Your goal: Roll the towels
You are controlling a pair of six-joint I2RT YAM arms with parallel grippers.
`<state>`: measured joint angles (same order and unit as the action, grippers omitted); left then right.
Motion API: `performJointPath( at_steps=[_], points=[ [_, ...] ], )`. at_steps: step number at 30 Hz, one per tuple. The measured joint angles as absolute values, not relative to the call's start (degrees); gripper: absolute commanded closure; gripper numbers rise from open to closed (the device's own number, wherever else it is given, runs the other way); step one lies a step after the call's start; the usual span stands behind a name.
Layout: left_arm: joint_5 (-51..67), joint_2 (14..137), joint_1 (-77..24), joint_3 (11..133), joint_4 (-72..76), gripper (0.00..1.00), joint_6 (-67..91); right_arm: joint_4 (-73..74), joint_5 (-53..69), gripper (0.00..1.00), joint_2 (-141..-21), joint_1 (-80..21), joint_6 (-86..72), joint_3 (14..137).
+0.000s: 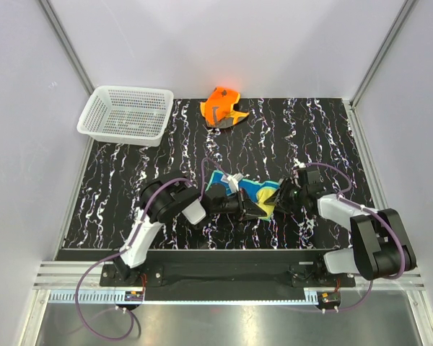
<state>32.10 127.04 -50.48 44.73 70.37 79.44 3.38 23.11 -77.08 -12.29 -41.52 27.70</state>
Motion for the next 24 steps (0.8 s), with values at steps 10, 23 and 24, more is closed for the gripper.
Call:
performJointPath(
  at_steps=[10, 23, 24],
  points=[
    [30.0, 117.0, -50.5, 44.5, 52.4, 0.34, 68.5, 9.7, 19.4, 0.84, -77.2, -14.5, -40.4, 31.7],
    [-24.6, 100.7, -74.4, 60.3, -0.6, 0.32, 39.7, 22.2, 13.0, 0.86, -77.7, -18.3, -40.1, 38.3],
    [-29.3, 101.1, -77.4, 61.7, -2.3, 0.32, 37.7, 22.5, 12.9, 0.87, -78.2, -18.5, -40.1, 38.4]
  ],
)
